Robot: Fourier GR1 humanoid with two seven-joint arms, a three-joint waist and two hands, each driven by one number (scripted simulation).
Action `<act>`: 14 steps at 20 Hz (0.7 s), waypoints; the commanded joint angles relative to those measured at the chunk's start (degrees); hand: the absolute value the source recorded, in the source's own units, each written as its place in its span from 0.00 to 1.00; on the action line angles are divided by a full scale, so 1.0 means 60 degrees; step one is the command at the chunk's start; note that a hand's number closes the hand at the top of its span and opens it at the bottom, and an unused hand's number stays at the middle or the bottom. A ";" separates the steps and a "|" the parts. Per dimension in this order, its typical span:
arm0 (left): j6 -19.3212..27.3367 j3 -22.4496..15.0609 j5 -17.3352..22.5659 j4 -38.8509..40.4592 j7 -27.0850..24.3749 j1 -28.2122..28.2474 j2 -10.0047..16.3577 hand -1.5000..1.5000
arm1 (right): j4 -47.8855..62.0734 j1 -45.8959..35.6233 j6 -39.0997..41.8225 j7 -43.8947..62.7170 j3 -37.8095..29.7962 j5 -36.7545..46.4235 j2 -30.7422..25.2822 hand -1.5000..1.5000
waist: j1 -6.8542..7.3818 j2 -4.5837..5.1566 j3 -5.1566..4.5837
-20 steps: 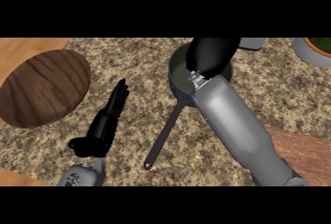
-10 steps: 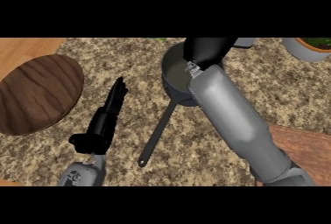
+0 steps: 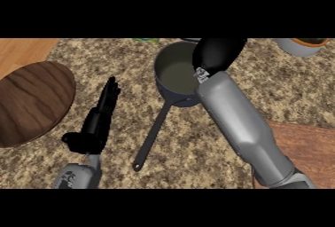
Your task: Pick the pear from the cutting board and place it in the pot
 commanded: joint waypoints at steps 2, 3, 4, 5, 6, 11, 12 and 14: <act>0.0123 0.0027 -0.0002 0.0098 -0.0111 0.0137 -0.0127 0.50 | 0.0141 0.0714 -0.0904 0.2327 0.0237 -0.0960 0.0125 1.00 | -0.0233 -0.0017 0.0016; 0.0120 0.0043 -0.0070 0.0062 -0.0060 0.0096 -0.0029 0.50 | 0.0193 0.0804 -0.0825 0.2327 0.0235 -0.1217 0.0125 1.00 | -0.0215 -0.0029 0.0019; -0.0069 0.0008 0.0087 -0.0133 -0.0055 0.0219 0.0005 0.50 | 0.0246 0.1194 -0.1263 0.2327 0.0142 -0.1223 0.0125 1.00 | -0.0192 -0.0026 0.0025; 0.0096 0.0076 -0.0021 0.0250 -0.0341 0.0191 -0.0096 0.50 | 0.0186 0.1039 -0.1250 0.2326 0.0015 -0.1226 0.0125 1.00 | -0.0342 -0.0007 0.0012; -0.0041 0.0154 0.0112 0.0049 -0.0077 0.0261 0.0068 0.50 | 0.0131 0.1354 -0.1178 0.2326 0.0135 -0.1444 0.0125 1.00 | -0.0281 -0.0077 0.0019; 0.0066 0.0418 0.0127 -0.0060 -0.0166 0.0382 0.0228 0.50 | 0.0303 0.2426 -0.1800 0.2326 -0.0873 -0.1968 0.0122 0.00 | -0.0584 -0.0088 0.0030; 0.0080 0.0263 0.0104 0.0011 -0.0170 0.0358 0.0055 0.50 | 0.0208 0.2671 -0.1931 0.2326 -0.0793 -0.2242 0.0121 0.00 | -0.0637 -0.0094 0.0033; 0.0066 0.0291 0.0100 -0.0084 -0.0134 0.0312 0.0110 0.50 | 0.0160 0.2866 -0.2600 0.2326 -0.0298 -0.3095 0.0123 0.00 | -0.0338 -0.0047 0.0049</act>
